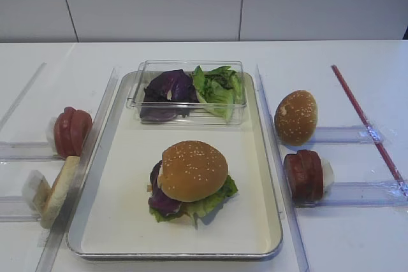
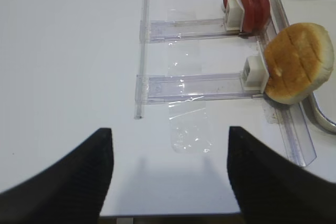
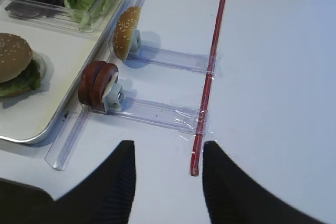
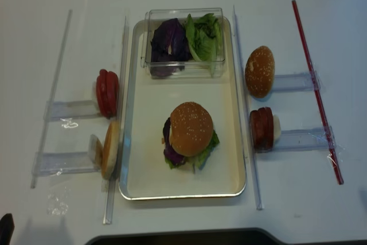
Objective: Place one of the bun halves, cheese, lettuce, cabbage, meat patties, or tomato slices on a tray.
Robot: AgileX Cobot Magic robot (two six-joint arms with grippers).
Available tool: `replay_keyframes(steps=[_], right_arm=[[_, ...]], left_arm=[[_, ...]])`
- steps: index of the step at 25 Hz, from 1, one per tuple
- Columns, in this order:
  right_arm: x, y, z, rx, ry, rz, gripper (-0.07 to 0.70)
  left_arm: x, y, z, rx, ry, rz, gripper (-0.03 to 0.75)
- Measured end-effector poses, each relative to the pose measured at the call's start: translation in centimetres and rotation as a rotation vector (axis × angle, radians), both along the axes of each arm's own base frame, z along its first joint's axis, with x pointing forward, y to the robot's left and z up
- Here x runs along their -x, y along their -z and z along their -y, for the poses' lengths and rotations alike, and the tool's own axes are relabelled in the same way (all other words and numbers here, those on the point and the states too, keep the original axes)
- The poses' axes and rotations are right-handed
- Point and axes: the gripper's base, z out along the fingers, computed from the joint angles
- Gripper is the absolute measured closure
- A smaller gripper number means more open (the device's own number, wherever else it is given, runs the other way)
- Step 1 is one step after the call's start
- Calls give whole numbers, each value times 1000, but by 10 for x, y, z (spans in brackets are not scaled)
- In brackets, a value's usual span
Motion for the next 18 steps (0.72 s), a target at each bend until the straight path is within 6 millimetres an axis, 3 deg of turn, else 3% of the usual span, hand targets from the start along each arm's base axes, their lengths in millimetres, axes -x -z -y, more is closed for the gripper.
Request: replay_keyframes(steps=[11,18], right_arm=[[5,37,-4,-43,-31,-29,281],[9,39,-4,-51,-42,-27,282]], left_arm=[[0,0,0,0,0,0,246],[0,0,0,0,0,0,246]])
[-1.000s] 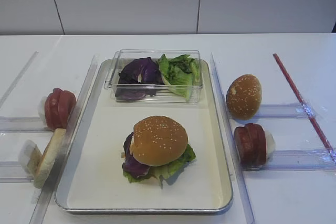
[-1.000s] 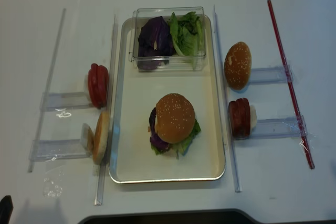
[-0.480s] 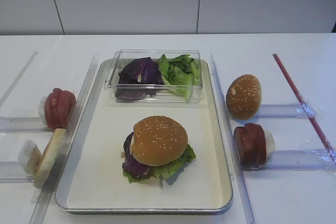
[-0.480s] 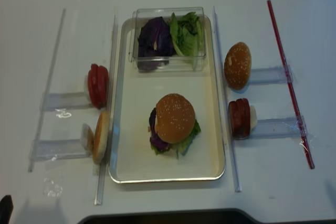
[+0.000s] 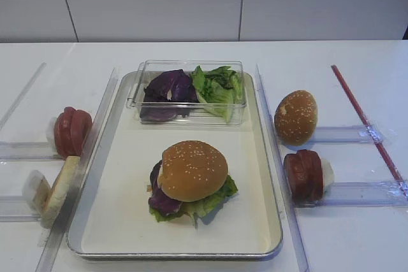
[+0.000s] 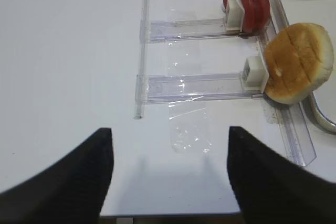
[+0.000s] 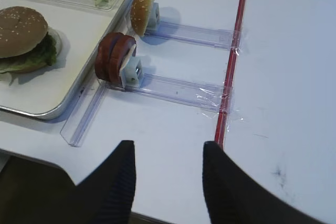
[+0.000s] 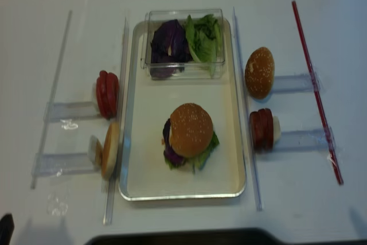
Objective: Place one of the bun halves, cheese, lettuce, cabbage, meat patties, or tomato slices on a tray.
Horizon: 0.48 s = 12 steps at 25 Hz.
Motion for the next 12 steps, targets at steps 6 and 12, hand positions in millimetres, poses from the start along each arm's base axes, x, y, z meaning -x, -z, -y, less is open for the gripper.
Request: replay_keyframes(steps=[6,12], right_arm=[[-1,3,-1,5,-13,-6,282],[-1,3,-1,6,-12,-6,281]], left_arm=[[0,0,0,0,0,0,246],[0,0,0,0,0,0,246]])
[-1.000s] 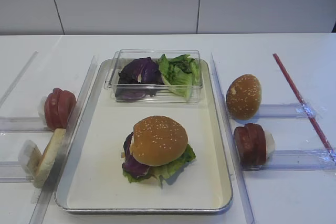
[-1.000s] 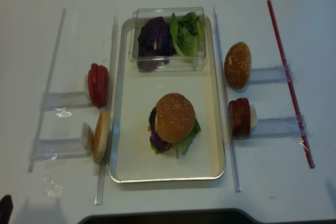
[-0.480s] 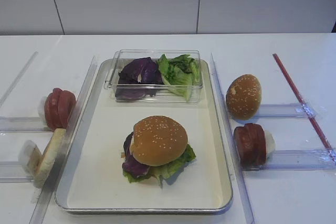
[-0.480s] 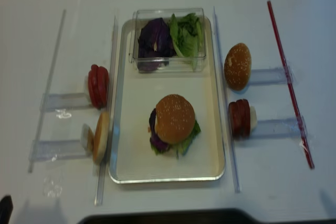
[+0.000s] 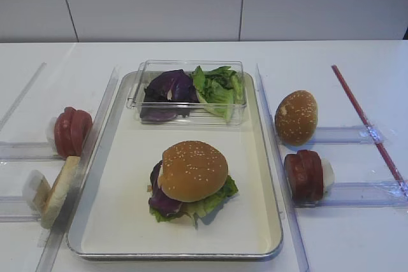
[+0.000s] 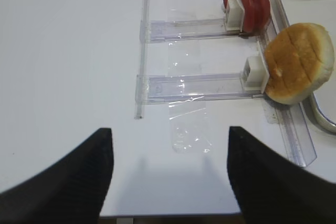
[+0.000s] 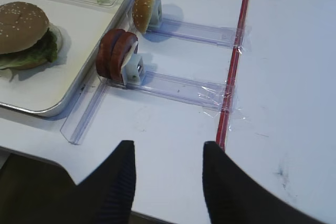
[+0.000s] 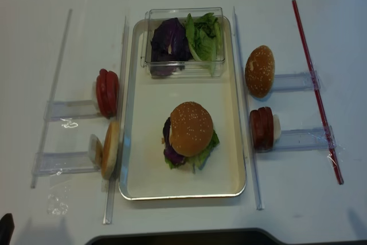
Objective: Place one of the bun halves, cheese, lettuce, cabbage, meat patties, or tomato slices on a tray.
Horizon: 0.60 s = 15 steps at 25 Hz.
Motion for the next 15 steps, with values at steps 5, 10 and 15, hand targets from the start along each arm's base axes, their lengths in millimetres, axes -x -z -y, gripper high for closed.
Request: replay_keyframes(steps=[5,10,15], right_arm=[[0,0,0,0,0,0,282],[0,0,0,0,0,0,282],[0,0,0,-5,-3,-1,282]], left_arm=[[0,0,0,0,0,0,246],[0,0,0,0,0,0,246],[0,0,0,0,0,0,246]])
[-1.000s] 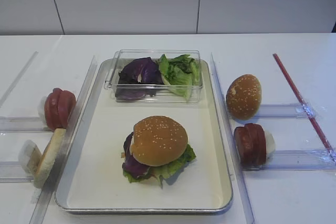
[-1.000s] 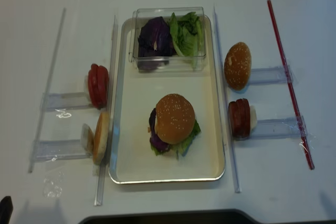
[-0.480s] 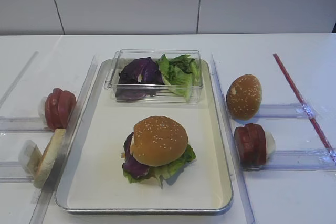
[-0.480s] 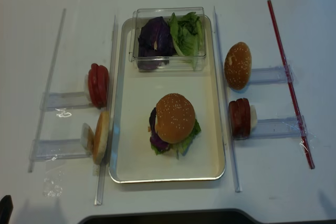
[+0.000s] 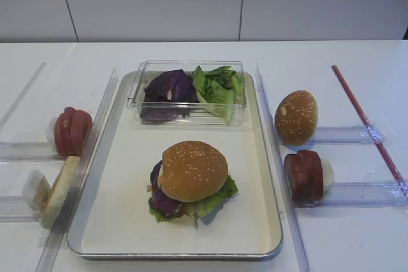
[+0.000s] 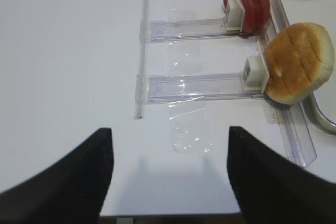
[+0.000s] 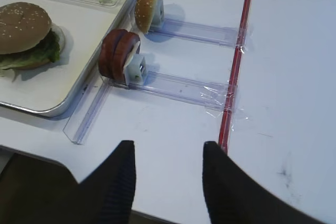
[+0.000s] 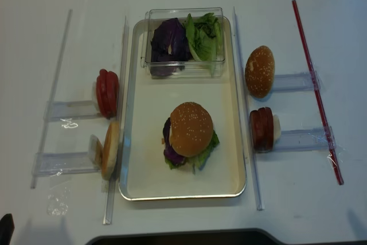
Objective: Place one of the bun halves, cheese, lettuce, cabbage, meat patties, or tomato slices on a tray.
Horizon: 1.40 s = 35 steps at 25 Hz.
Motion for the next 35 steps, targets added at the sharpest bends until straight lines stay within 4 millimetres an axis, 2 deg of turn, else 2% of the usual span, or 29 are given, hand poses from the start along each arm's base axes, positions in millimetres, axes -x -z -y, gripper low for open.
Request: replay_keyframes(steps=[7,17,35], right_arm=[[0,0,0,-4,3,-1,282],[-2,0,-2,-9,217,-4,282],[-2,0,-2,-9,210,-4,282]], left_arm=[[0,0,0,0,0,0,246],[0,0,0,0,0,0,246],[0,0,0,0,0,0,246]])
